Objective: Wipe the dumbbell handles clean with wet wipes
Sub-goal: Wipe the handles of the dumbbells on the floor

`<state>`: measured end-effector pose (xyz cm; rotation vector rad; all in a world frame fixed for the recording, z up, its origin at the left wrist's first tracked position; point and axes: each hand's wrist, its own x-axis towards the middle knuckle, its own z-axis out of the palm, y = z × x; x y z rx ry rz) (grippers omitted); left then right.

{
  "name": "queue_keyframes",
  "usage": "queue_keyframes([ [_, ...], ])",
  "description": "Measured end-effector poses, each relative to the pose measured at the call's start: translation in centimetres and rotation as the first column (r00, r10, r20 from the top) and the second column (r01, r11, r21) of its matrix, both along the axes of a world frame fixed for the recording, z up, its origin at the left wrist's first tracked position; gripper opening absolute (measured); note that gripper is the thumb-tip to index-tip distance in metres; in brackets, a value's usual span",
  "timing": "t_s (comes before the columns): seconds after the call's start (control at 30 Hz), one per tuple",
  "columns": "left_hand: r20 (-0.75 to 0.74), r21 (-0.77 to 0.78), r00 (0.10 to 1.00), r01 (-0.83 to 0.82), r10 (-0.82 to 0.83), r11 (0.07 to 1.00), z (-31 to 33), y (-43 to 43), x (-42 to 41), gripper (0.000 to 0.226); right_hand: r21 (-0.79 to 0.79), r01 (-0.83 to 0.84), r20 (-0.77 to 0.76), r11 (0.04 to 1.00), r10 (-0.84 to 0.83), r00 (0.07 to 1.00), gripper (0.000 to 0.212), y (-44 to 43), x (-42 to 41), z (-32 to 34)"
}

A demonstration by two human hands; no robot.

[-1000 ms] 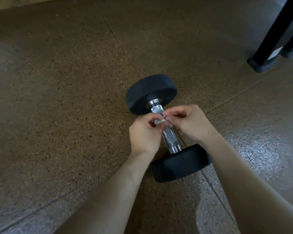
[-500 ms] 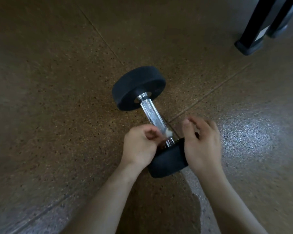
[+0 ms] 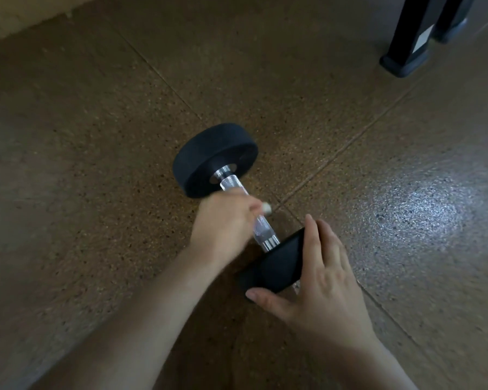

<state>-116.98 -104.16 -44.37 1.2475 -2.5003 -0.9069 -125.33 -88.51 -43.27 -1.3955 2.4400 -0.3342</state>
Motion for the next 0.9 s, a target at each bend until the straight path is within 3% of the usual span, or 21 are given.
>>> queue_keyframes([
  [0.1,-0.034,-0.059,0.986,-0.164,0.162,0.985,-0.1,-2.0,0.0,0.014,0.007,0.002,-0.042,1.0,-0.001,0.999,0.124,0.2,0.3,0.0],
  [0.23,0.073,0.073,0.989,0.122,-0.127,0.99,0.8,1.4,-0.4,0.014,0.019,-0.002,-0.043,1.0,0.003,0.999,0.123,0.3,0.2,0.4],
  [0.3,0.129,0.023,0.973,0.192,-0.193,0.981,0.7,0.9,-0.4,0.016,0.02,-0.008,-0.037,1.0,0.009,0.999,0.122,0.4,0.1,0.4],
  [0.4,0.097,-0.165,0.995,0.015,0.001,0.986,-0.3,-2.5,0.0,0.017,0.01,-0.021,-0.021,1.0,0.022,1.0,0.124,0.6,0.0,0.1],
  [0.5,-0.038,-0.177,0.991,-0.132,0.127,0.975,-1.2,-2.0,0.8,0.013,-0.006,-0.025,0.007,1.0,0.025,1.0,0.123,0.7,-0.2,0.4],
  [0.67,-0.065,0.004,0.988,0.137,-0.137,0.991,-0.4,2.2,2.6,0.013,-0.071,-0.03,0.037,0.997,0.033,0.999,0.108,1.1,-0.6,1.1],
  [0.77,0.032,-0.012,0.98,0.198,-0.198,0.98,0.2,0.7,1.4,0.017,-0.143,-0.011,0.088,0.99,0.024,0.996,0.102,1.2,-0.6,1.0],
  [0.9,0.313,-0.228,0.95,0.064,0.011,0.972,0.3,-2.0,-1.0,0.019,-0.246,-0.015,0.113,0.969,0.044,0.993,0.097,1.5,0.0,0.8],
])
